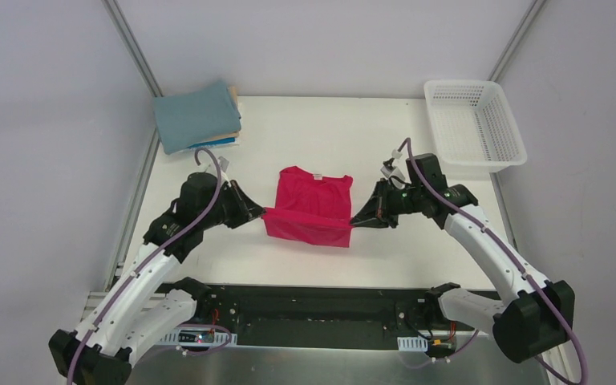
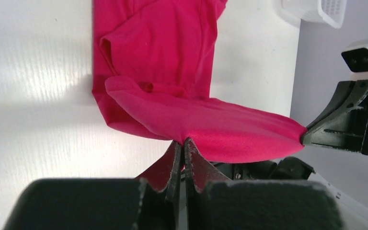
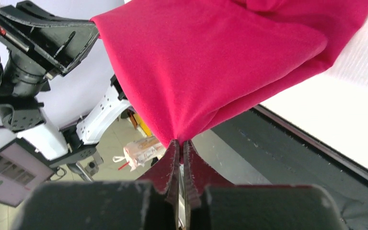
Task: Fold and stack the t-shirts
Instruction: Fold the long partially folded tshirt into a neat square
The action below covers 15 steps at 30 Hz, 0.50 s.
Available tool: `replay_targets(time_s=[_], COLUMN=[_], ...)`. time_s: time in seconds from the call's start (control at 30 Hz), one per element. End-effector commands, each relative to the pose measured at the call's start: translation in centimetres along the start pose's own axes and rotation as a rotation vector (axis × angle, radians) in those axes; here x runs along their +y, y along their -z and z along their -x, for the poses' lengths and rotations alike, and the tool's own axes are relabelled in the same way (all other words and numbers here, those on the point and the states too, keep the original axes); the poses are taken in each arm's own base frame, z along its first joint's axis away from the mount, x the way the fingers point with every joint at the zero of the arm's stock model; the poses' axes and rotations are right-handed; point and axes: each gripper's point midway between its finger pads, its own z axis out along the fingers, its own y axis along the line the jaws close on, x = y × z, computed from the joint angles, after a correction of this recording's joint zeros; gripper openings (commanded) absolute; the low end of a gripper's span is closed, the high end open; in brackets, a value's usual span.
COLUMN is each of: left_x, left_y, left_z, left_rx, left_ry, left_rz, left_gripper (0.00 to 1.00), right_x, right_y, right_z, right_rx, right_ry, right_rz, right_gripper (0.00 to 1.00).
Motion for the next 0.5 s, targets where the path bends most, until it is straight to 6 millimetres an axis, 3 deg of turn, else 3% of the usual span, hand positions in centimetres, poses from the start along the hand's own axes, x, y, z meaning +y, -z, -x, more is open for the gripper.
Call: replay_targets(time_s=[0.0,0.47], left_x=[-1.9,-2.4], left_y=[-0.7,-6.2], left_z=[4.9,11.4], left_rx=[-0.154,-0.243], left_ry=[-0.050,-0.138], left_rz=[0.019,0.178], left_gripper=[0.00,0.00], right_x=[1.1,-0.3], right_y=[0.8,0.4], right_z=[3.7,11.9], right_rx=[-0.114,-0.247], right_ry=[0.039,-0.012], right_rz=[-0.013,-0.060], right_gripper=[0.00,0.00])
